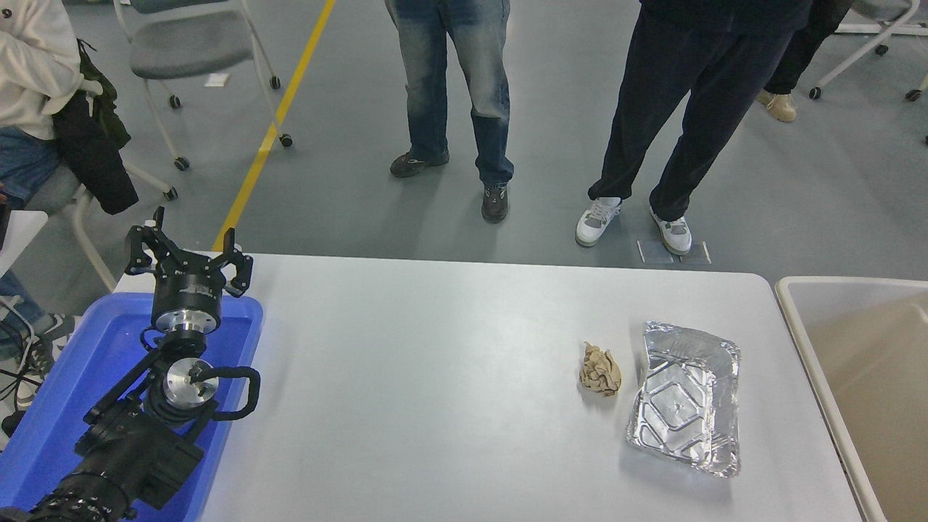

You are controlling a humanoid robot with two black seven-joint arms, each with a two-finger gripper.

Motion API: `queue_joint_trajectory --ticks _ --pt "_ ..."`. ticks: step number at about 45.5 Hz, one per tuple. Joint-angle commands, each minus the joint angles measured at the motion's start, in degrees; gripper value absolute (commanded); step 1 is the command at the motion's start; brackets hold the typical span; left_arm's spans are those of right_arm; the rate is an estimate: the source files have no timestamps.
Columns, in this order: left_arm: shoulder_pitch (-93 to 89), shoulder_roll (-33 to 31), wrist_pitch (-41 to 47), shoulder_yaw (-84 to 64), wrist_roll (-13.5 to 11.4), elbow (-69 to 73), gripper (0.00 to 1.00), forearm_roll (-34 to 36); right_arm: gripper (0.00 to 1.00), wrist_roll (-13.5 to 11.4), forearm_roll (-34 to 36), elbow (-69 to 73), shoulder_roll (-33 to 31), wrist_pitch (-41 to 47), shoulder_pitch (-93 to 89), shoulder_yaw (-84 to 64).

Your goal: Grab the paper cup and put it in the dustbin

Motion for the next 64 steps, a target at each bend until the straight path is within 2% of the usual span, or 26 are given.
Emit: queue_joint_trajectory --ticks 1,17,18,19,21,22,24,26,49,57,64 --pt "0.00 0.00 0.00 0.00 -0.02 0.04 0.99 0.00 0.00 -0.34 0.24 -3.39 2.25 6.70 -9.39 5.63" --pt "0.00 0.00 0.00 0.00 0.06 0.04 0.99 0.00 0.00 -0.25 0.24 -4.62 5.41 6.88 -14.49 7.91" --pt "0.00 0.00 0.00 0.00 -0.02 0.04 0.99 0.00 0.04 -0.16 0.24 -4.62 5.50 6.79 -14.67 8.00" --pt "0.00 0.00 0.00 0.00 -0.02 0.04 0.99 0.00 0.19 -0.07 0.24 -4.62 5.76 6.79 -14.76 8.09" --pt "0.00 0.00 0.00 0.00 -0.02 0.04 0.99 0.00 0.60 0.10 0.33 -4.70 5.94 6.27 -14.76 8.35" --pt "0.00 0.00 0.00 0.00 -0.02 0.04 0.99 0.00 0.72 0.10 0.33 -4.70 5.94 6.09 -14.76 8.70" --pt "0.00 0.00 0.00 0.00 -0.02 0.04 0.99 0.00 0.88 0.10 0.33 -4.70 5.94 6.09 -14.67 9.75" --pt "0.00 0.00 0.00 0.00 -0.02 0.04 0.99 0.00 0.98 0.19 0.33 -5.05 5.85 6.09 -14.67 10.72" --pt "0.00 0.00 0.00 0.00 0.06 0.04 0.99 0.00 1.00 -0.34 -0.81 -4.00 5.06 8.10 -8.87 10.29" --pt "0.00 0.00 0.00 0.00 -0.02 0.04 0.99 0.00 1.00 -0.34 -1.77 -3.56 1.28 13.99 -5.27 10.11" --pt "0.00 0.00 0.00 0.00 -0.02 0.04 0.99 0.00 1.00 -0.34 -3.27 1.09 -2.58 14.70 -1.14 10.29"
